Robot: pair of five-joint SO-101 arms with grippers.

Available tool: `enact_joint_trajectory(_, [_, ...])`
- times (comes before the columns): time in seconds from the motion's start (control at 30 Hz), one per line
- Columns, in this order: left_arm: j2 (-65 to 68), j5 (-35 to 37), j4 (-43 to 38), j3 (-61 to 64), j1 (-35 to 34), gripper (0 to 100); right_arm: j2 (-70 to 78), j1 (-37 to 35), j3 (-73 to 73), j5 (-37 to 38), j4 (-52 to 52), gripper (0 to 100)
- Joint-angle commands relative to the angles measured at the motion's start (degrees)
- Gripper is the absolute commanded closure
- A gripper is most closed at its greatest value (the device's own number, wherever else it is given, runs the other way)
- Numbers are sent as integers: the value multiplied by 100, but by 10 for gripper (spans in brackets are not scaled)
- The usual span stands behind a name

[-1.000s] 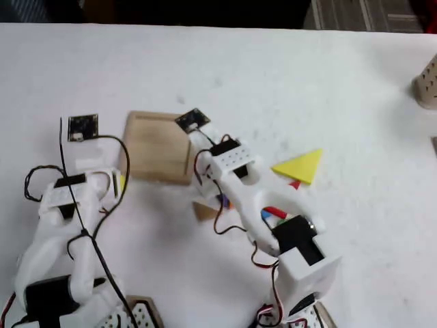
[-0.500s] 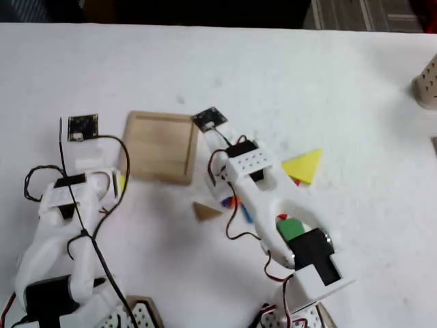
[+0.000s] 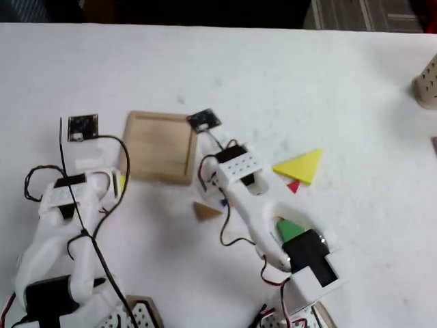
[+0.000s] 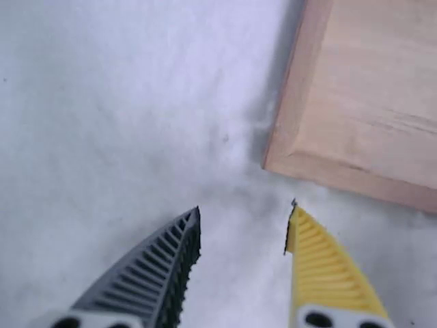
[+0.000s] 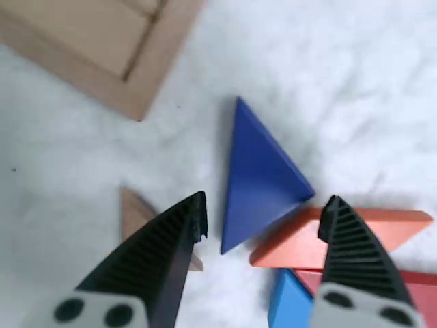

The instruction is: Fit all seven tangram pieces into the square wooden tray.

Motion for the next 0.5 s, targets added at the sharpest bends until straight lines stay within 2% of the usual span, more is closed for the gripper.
enact_joint_trajectory(0.0, [-251, -44, -88, -35, -22, 770, -224, -48, 0, -88, -57, 737])
enact_joint_trajectory(0.23, [-251, -44, -79, -35, -22, 770, -215, 75, 176, -70, -215, 737])
enact_joint_trajectory(0.47, [-251, -44, -79, -35, -22, 770, 453, 92, -158, -114, -330, 737])
